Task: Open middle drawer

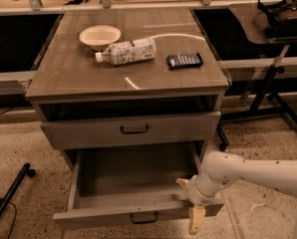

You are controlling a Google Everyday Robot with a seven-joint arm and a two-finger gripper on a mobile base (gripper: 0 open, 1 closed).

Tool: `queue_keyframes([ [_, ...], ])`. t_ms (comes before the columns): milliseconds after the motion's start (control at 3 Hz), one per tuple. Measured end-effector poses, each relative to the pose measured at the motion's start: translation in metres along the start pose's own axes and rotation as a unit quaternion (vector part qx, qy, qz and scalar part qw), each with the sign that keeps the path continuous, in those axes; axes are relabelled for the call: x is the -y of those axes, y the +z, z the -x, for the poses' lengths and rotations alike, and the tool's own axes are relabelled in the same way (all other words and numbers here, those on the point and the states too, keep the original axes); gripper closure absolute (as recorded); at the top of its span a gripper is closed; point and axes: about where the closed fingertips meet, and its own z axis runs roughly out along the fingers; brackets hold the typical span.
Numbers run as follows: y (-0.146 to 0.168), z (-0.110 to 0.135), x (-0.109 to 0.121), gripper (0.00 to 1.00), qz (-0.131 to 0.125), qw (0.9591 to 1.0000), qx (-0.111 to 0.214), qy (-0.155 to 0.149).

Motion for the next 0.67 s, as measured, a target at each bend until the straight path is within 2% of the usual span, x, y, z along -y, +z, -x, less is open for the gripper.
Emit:
queue_keyframes([
  [333, -0.015, 0.001, 0.005, 0.0, 0.011, 0.9995, 0.003, -0.03],
  [667, -0.06, -0.01, 0.018, 0.0, -0.001, 0.999, -0.013, -0.044],
])
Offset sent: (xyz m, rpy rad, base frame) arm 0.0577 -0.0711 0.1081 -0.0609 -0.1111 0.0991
